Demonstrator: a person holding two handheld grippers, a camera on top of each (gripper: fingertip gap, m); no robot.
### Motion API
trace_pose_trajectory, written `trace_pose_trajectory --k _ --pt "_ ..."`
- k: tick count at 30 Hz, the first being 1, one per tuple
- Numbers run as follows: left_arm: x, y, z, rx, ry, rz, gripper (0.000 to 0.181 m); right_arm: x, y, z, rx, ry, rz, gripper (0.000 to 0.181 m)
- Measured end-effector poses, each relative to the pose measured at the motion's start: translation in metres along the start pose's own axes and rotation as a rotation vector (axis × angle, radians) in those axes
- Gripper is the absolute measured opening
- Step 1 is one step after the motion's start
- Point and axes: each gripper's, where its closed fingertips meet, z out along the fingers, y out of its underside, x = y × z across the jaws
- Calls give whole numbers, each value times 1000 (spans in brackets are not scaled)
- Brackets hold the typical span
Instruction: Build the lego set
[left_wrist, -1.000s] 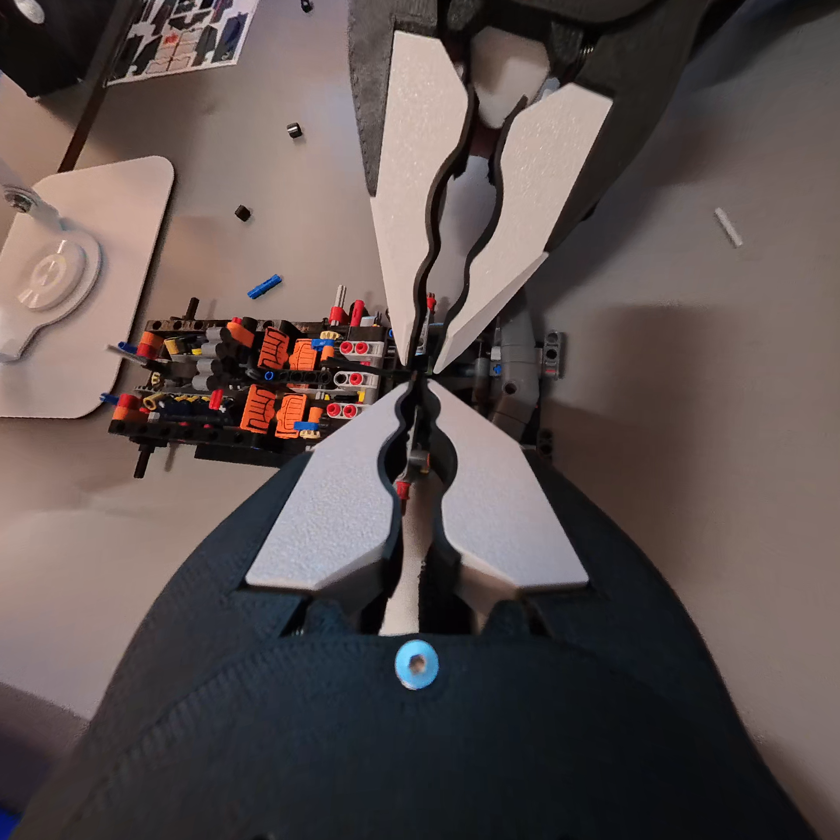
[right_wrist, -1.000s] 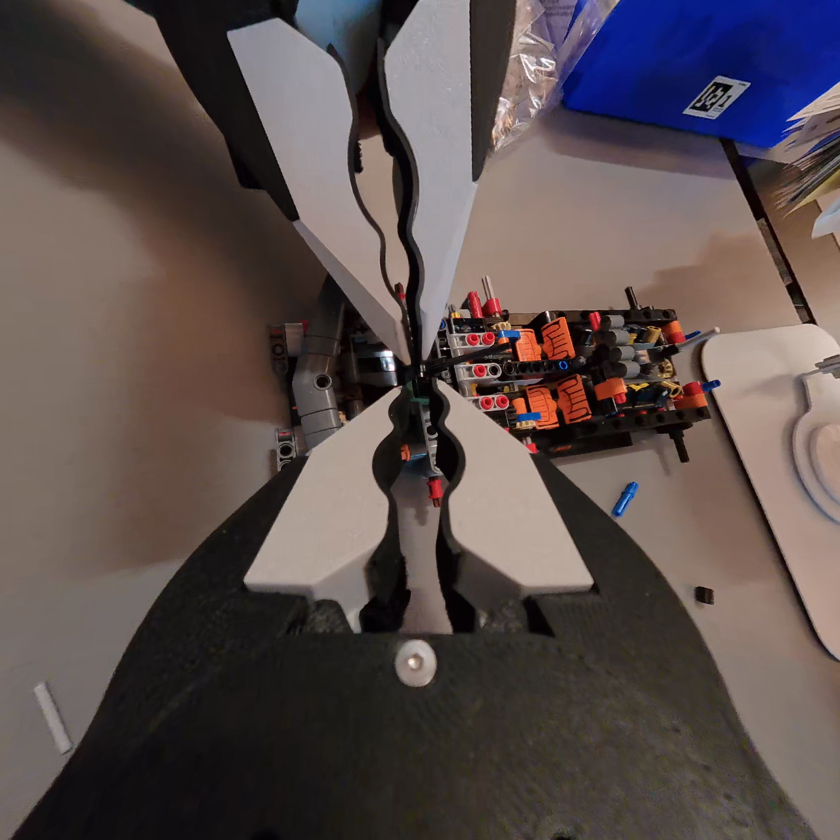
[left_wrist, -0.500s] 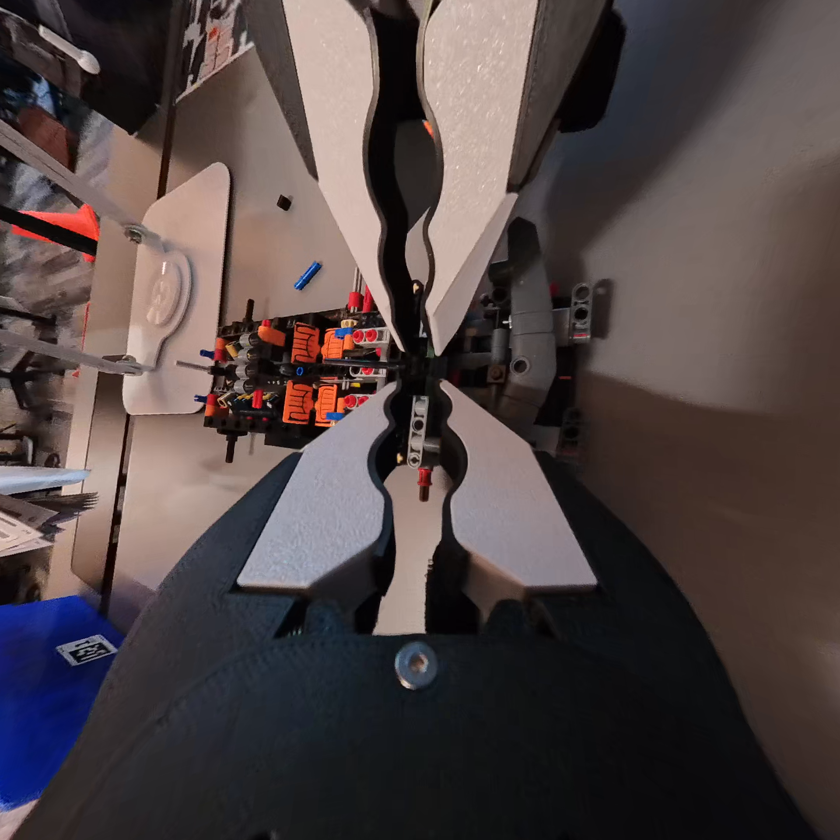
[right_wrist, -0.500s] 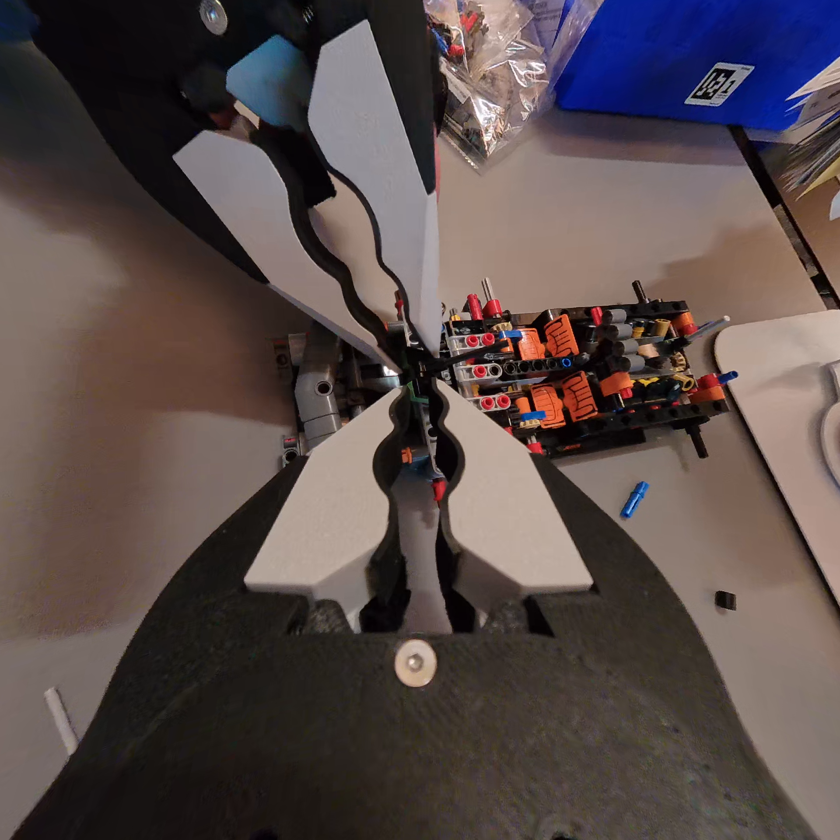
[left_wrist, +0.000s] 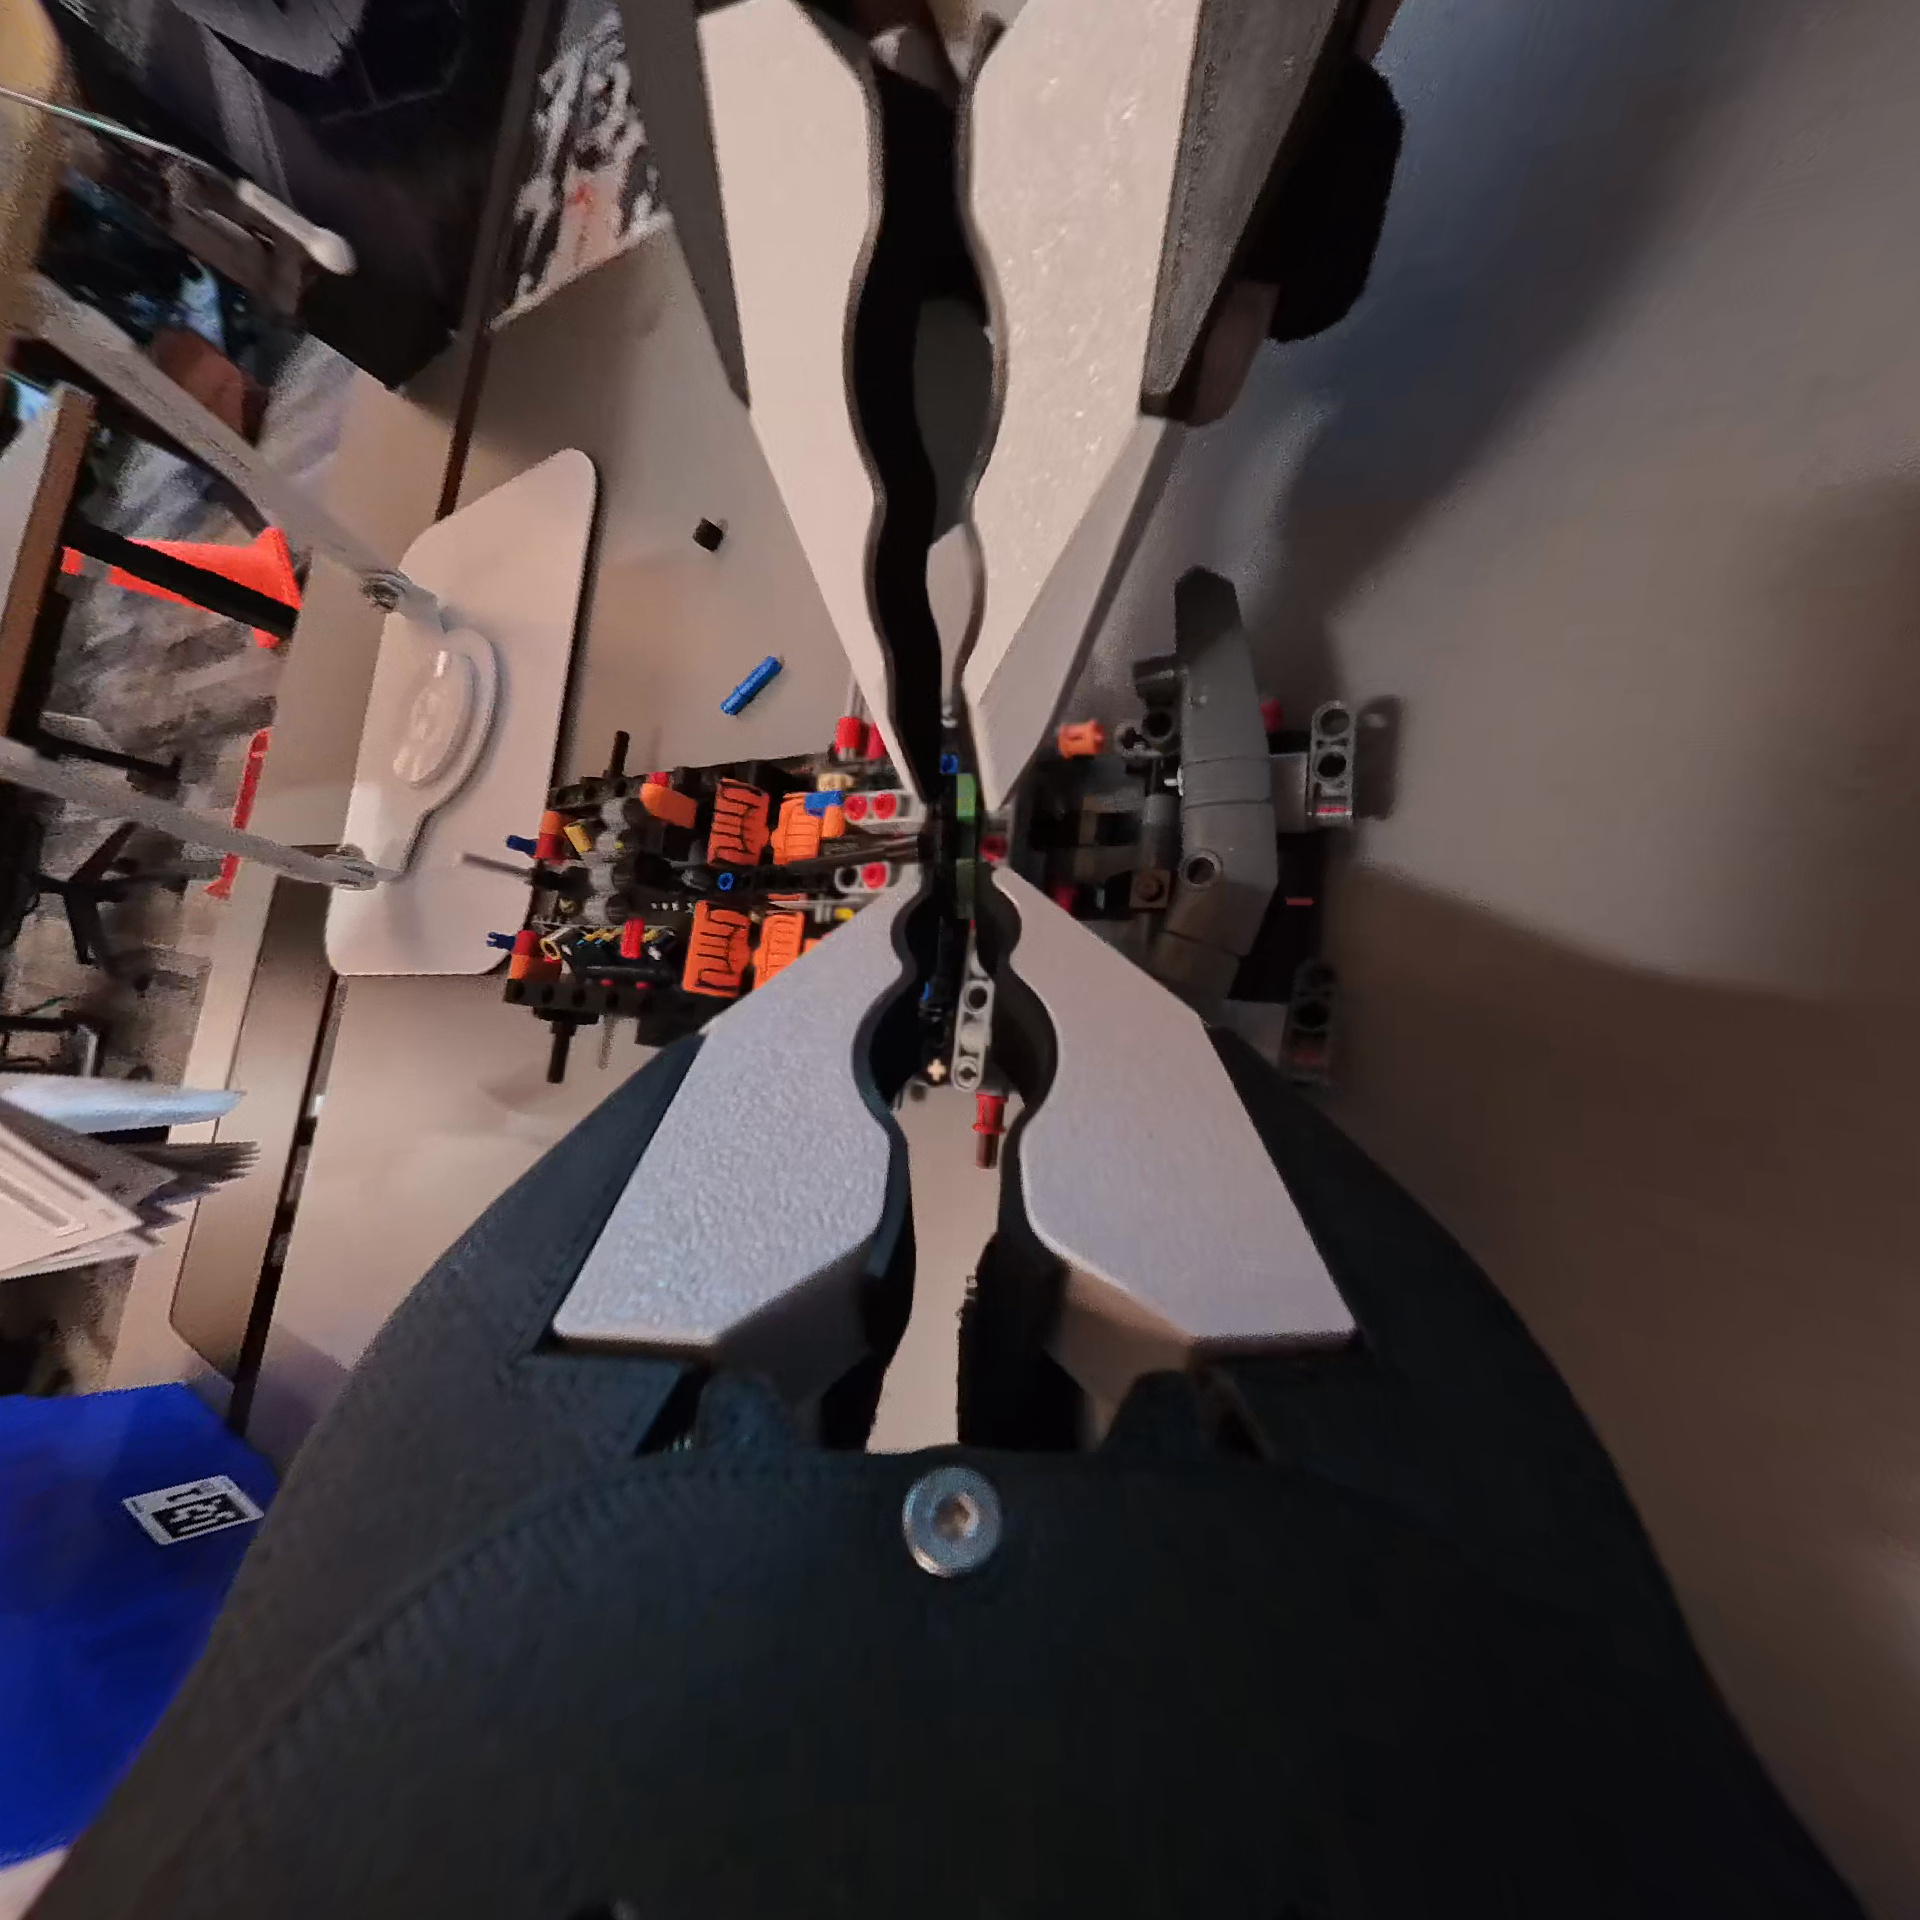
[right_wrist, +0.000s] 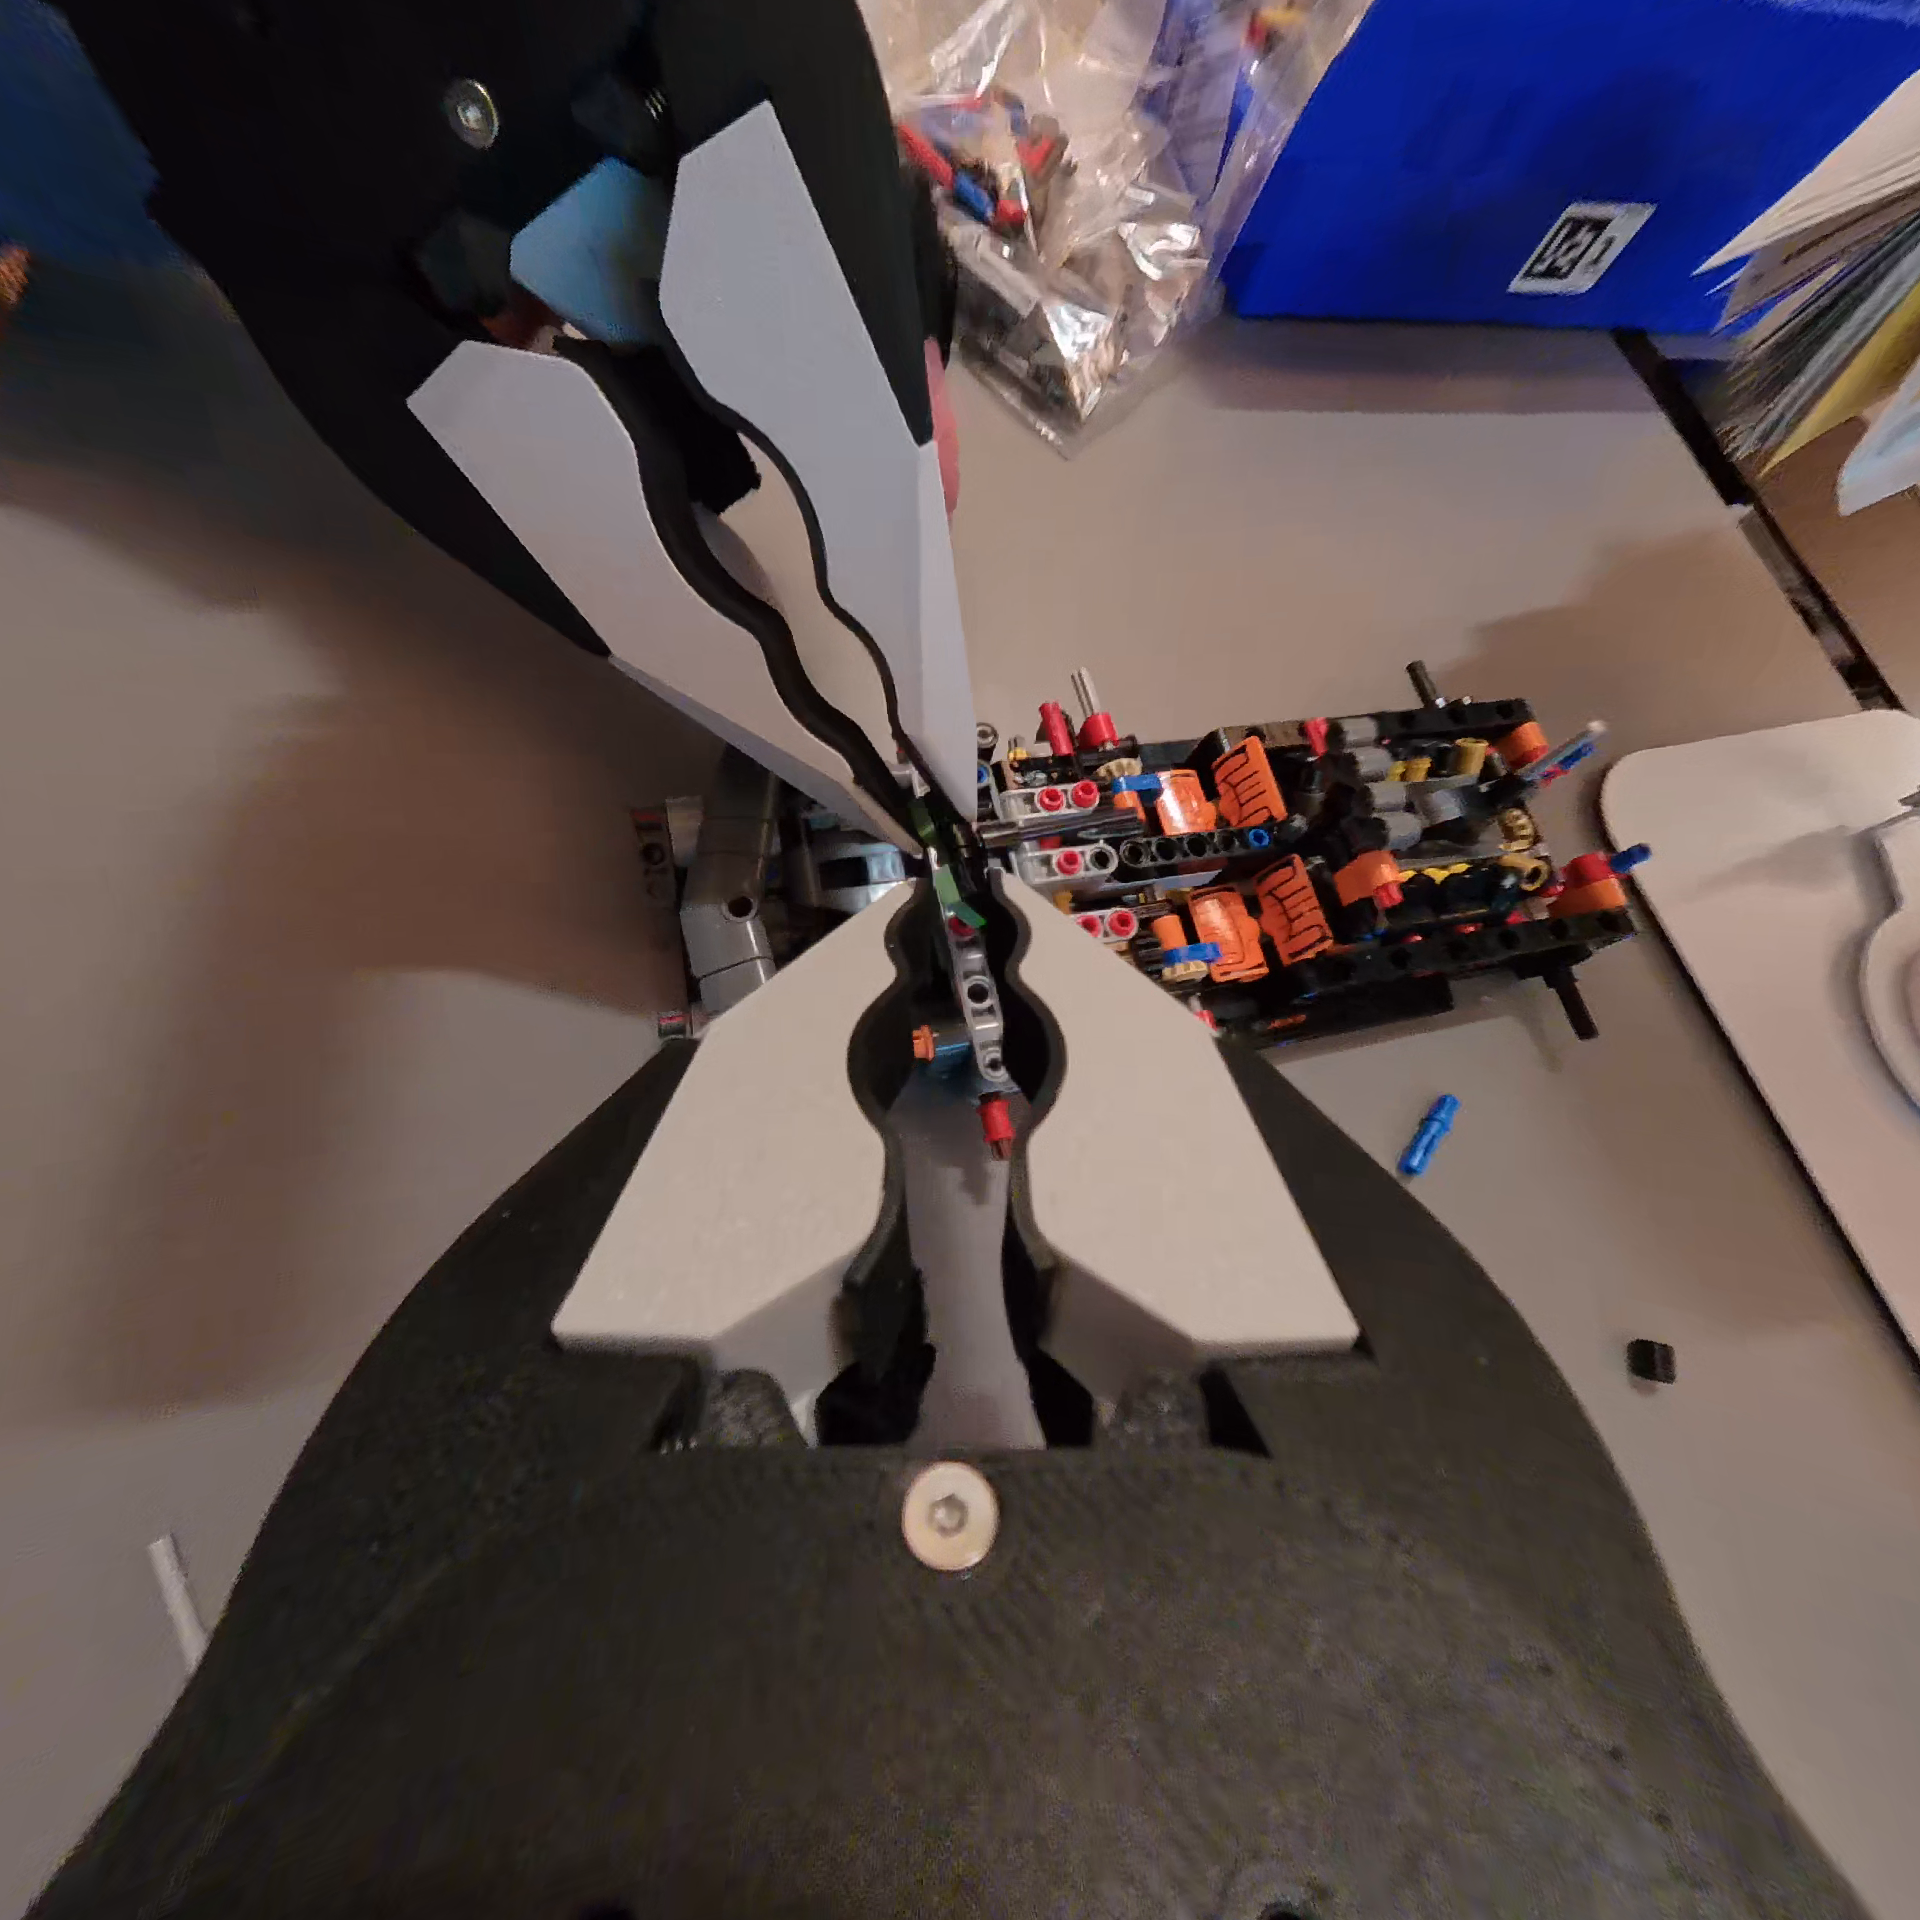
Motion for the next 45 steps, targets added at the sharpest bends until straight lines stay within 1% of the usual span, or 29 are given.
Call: trace_pose_trajectory --k 2,6,9,11,13,15,18,20,23,27,31,35,38,40,43,45 --pt "-5 -8 -7 61 -9 -46 4 2 -9 -10 42 3 8 12" --pt "-20 -37 -31 307 10 -260 3 6 -32 -33 146 -10 53 18" --pt "-33 -58 -52 523 85 -464 4 4 -51 -46 230 -53 105 17" --pt "-38 -68 -62 637 158 -582 4 2 -63 -52 281 -81 139 16" --pt "-42 -74 -70 718 194 -642 4 0 -73 -58 331 -112 181 14" --pt "-42 -80 -75 763 228 -662 4 -1 -80 -64 367 -142 214 13" --pt "-38 -87 -75 786 251 -656 4 -4 -89 -72 415 -180 250 12" --pt "-38 -92 -77 809 271 -665 4 -4 -91 -76 428 -182 265 7" --pt "-41 -100 -77 835 278 -656 4 -1 -94 -84 448 -189 282 6" --pt "-49 -110 -78 880 302 -658 4 6 -98 -94 454 -150 260 5" --pt "-53 -117 -76 903 309 -661 5 10 -99 -102 438 -68 208 5" --pt "-57 -120 -73 902 273 -667 8 15 -97 -107 398 57 113 4" --pt "-63 -119 -73 876 192 -660 16 22 -92 -110 324 212 -16 4" --pt "-67 -119 -76 851 126 -647 19 30 -87 -114 260 343 -127 4" --pt "-69 -123 -76 782 56 -623 23 39 -82 -120 138 549 -342 4" --pt "-66 -129 -75 735 -5 -559 22 38 -81 -119 76 609 -439 4"
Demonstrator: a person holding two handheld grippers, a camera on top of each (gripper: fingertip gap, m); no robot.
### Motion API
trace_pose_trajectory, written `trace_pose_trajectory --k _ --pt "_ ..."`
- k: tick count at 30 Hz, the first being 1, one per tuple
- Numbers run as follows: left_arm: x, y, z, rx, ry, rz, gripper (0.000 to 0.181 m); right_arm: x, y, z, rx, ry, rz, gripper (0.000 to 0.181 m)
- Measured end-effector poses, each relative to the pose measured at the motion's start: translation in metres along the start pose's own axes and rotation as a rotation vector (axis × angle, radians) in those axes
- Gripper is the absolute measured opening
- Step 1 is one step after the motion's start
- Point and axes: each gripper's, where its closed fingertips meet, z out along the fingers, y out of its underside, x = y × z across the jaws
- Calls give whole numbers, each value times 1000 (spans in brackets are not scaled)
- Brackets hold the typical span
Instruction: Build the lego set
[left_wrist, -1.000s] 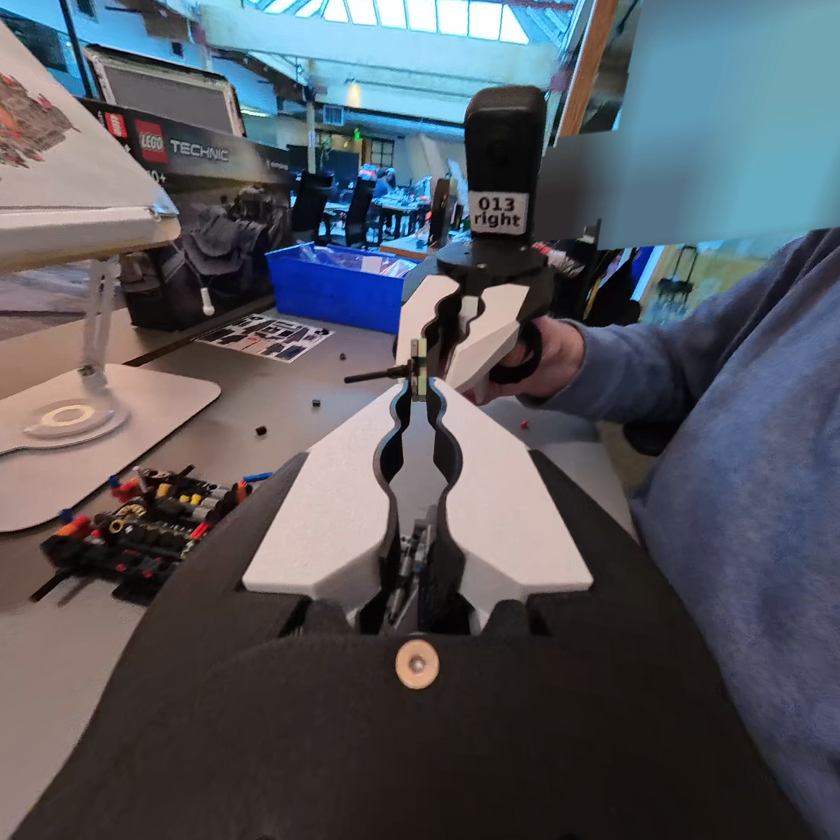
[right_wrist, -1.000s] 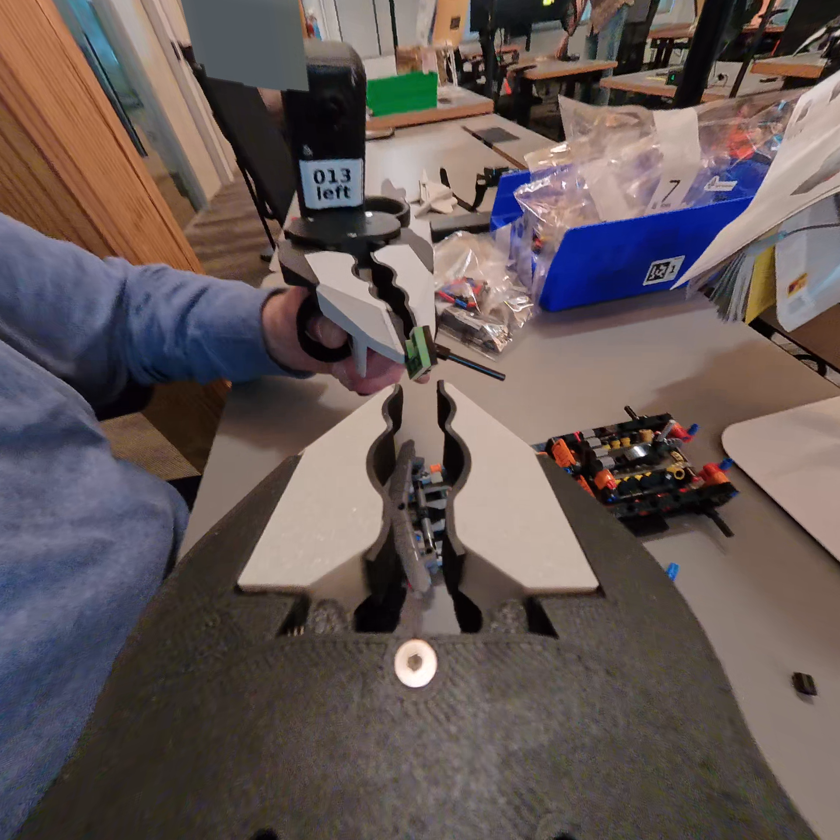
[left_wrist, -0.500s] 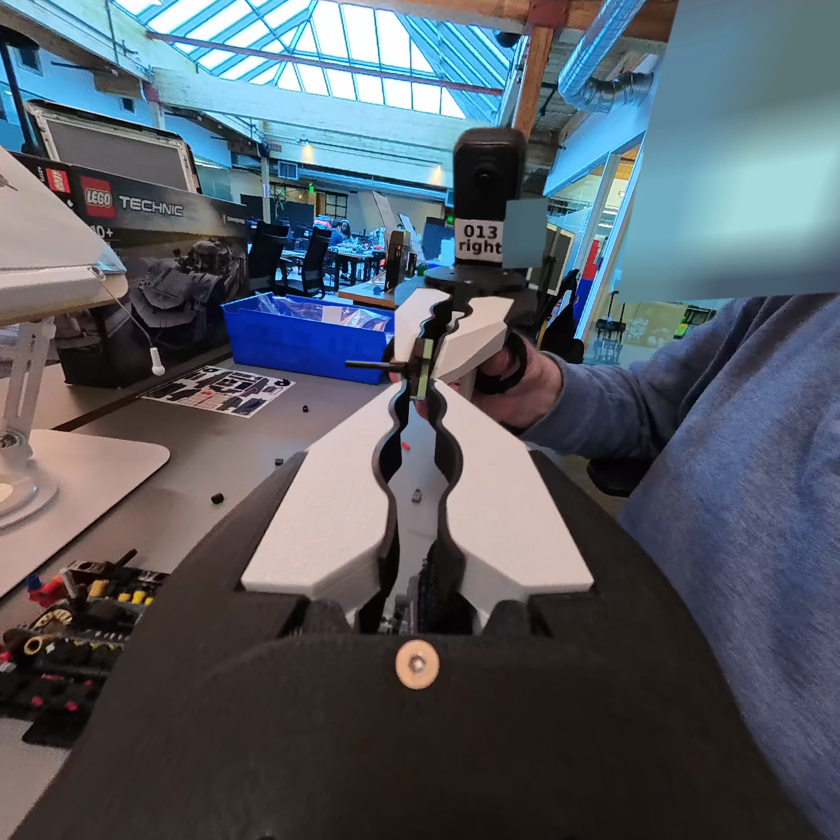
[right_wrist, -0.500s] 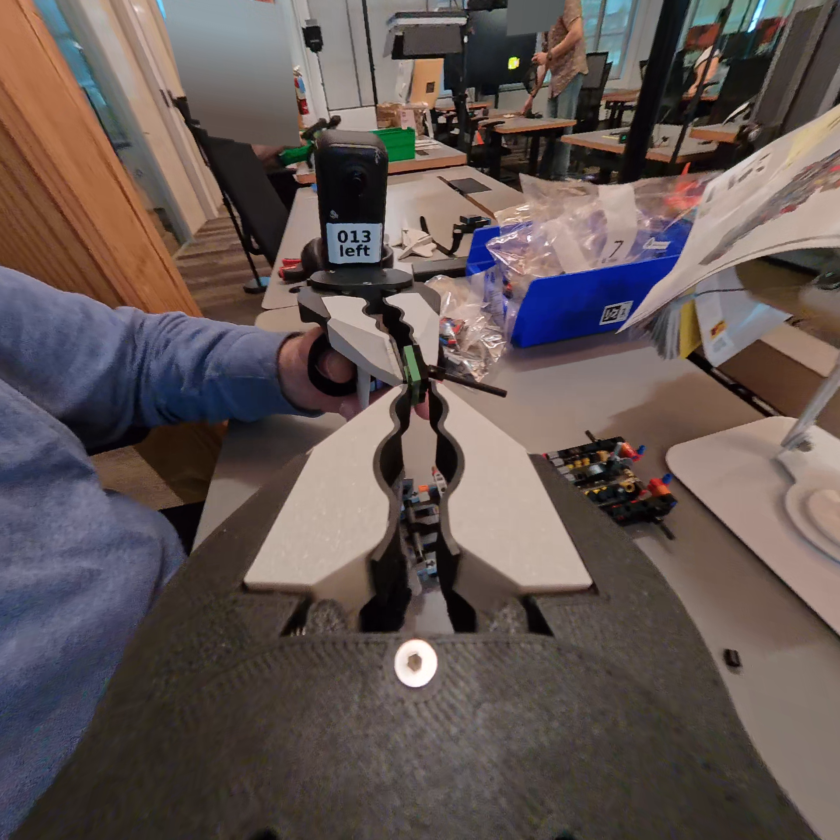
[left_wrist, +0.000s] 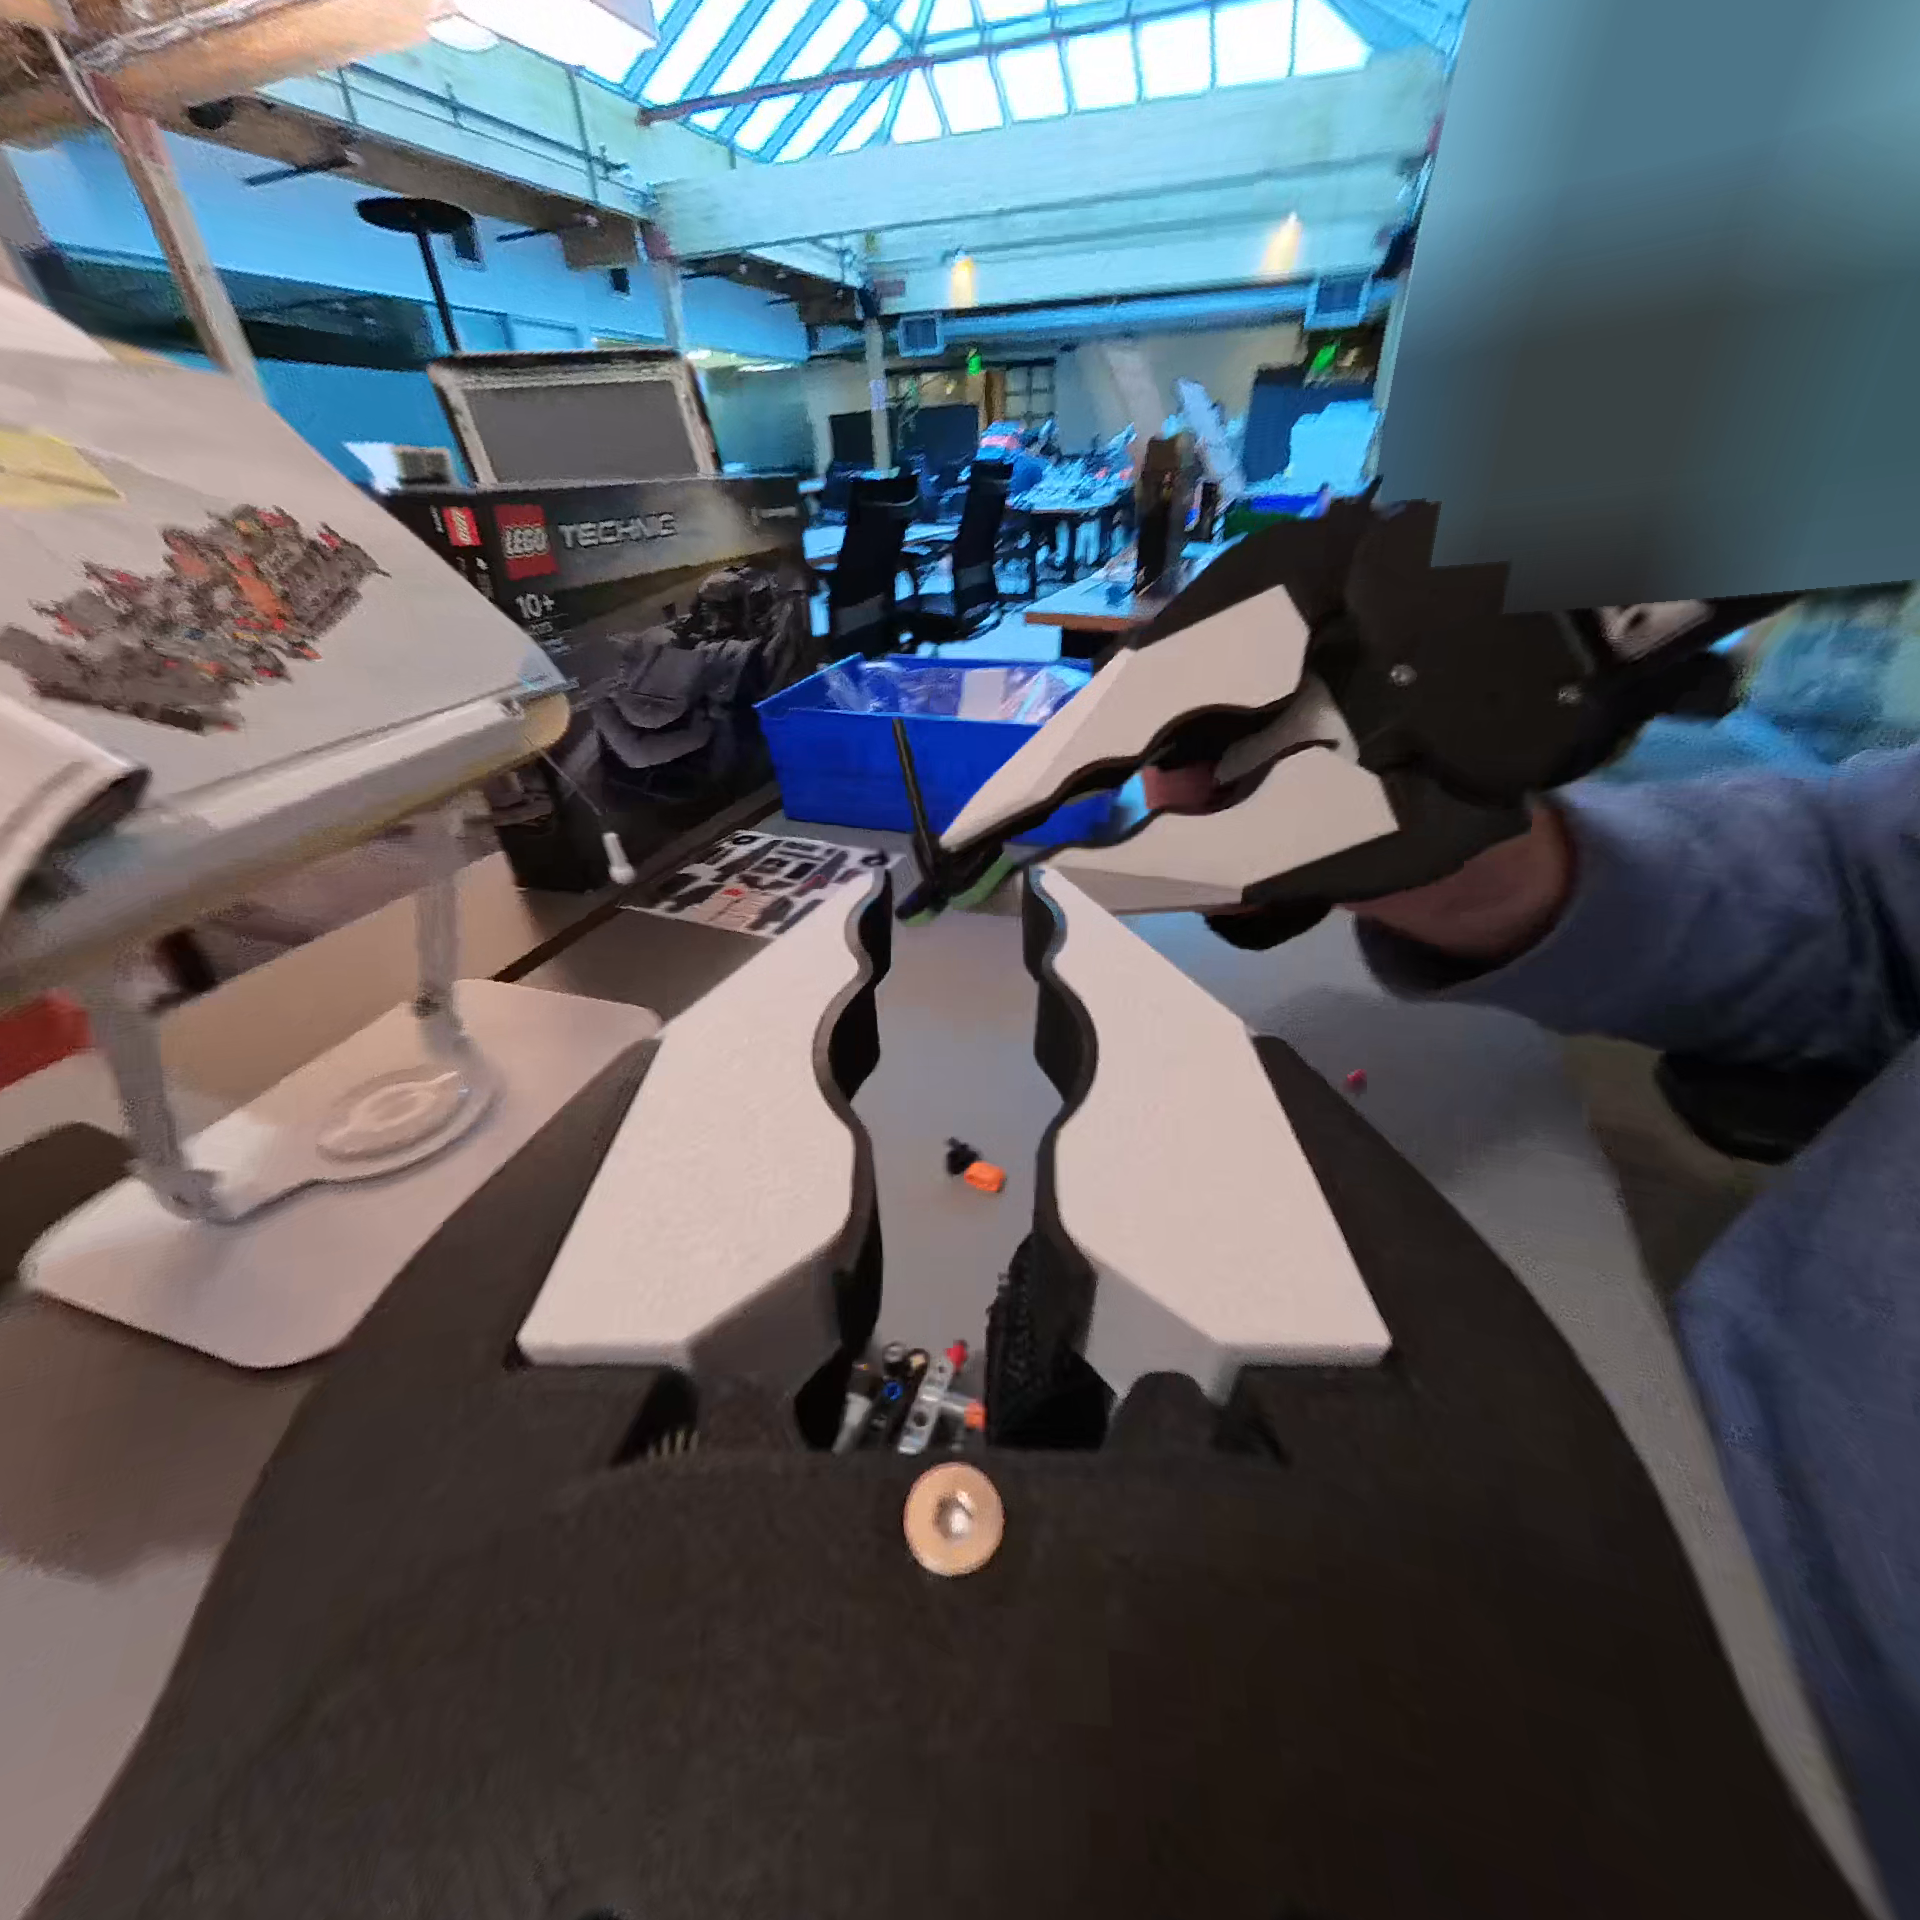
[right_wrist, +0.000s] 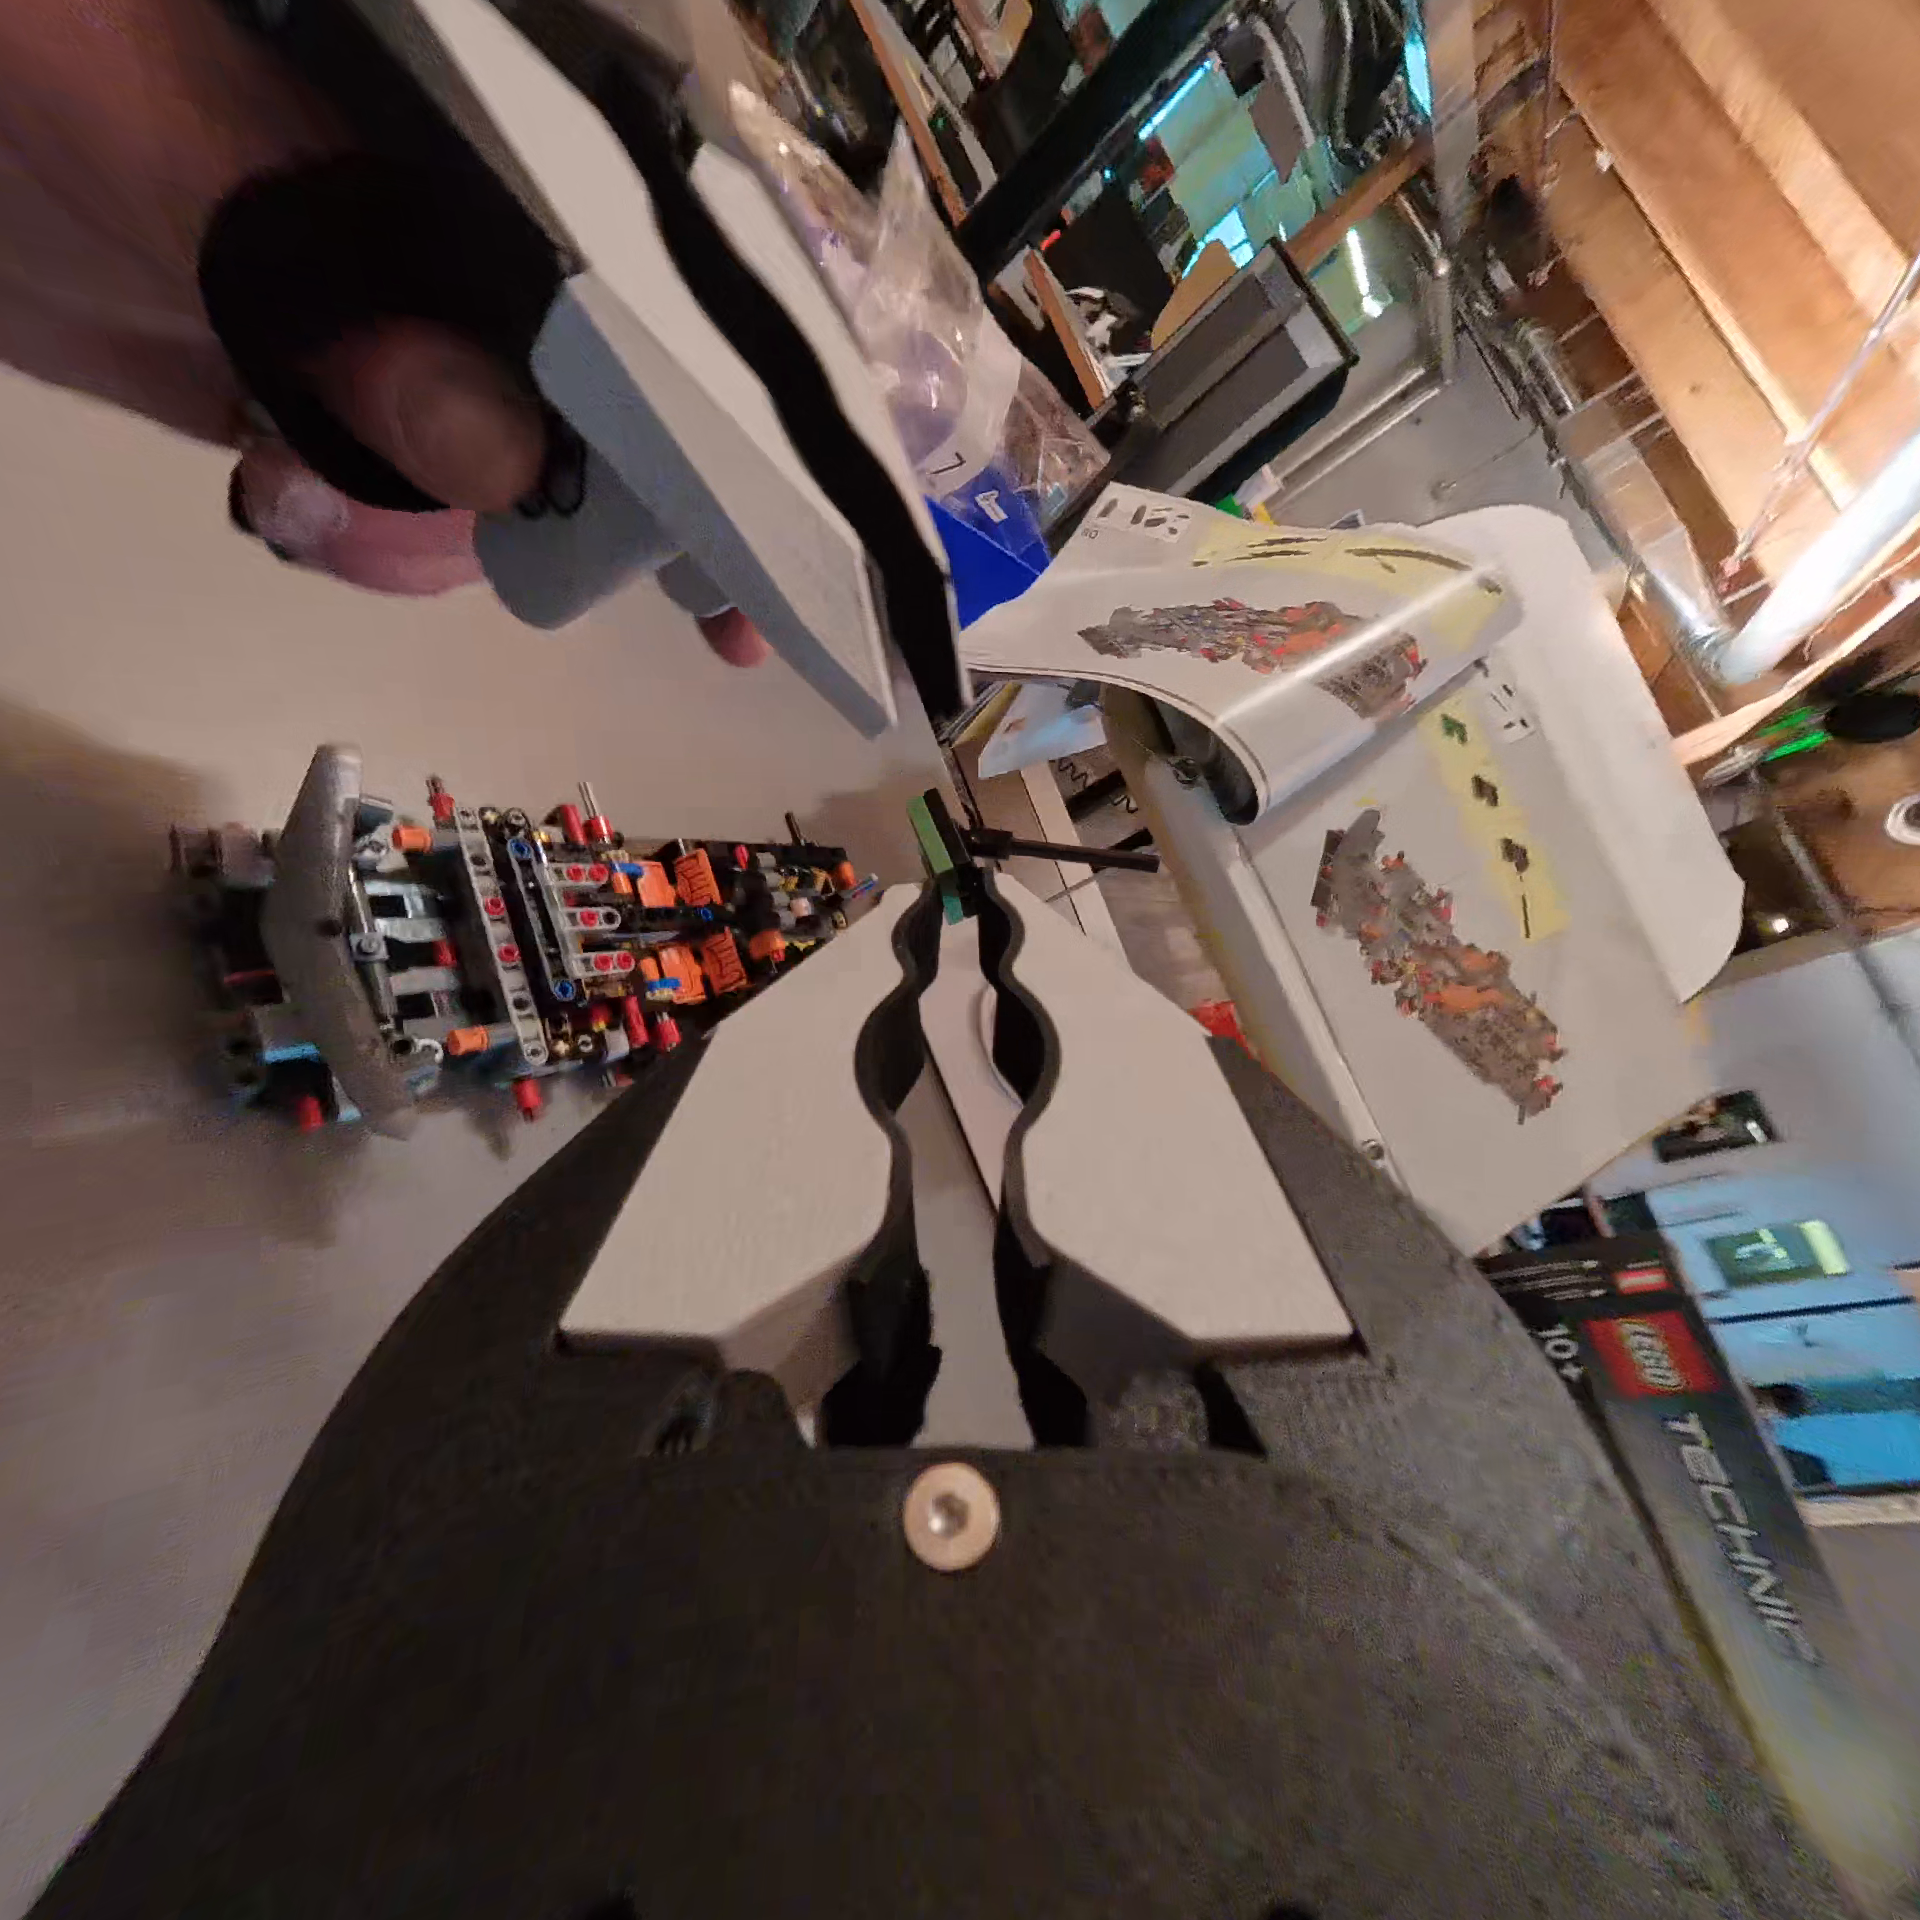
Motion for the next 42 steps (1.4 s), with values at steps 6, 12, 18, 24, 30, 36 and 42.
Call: trace_pose_trajectory --k 6,12,18,24,30,36,42 --pt "6 12 12 -246 -169 570 14 -4 2 -3 -31 -41 -28 4" --pt "12 14 22 -341 -183 797 5 -9 1 -6 -58 -66 -67 4" --pt "15 8 22 -306 -174 780 3 -7 -2 -11 -29 -87 -25 5" --pt "26 -10 16 -142 -37 566 4 -8 -8 -21 65 -219 124 16" --pt "41 -10 15 -111 113 512 4 -13 -20 -33 159 -314 173 7" --pt "44 -12 14 -79 158 467 4 -14 -23 -36 167 -344 168 5" --pt "35 -21 12 -35 145 362 10 -3 -17 -31 103 -207 43 4"
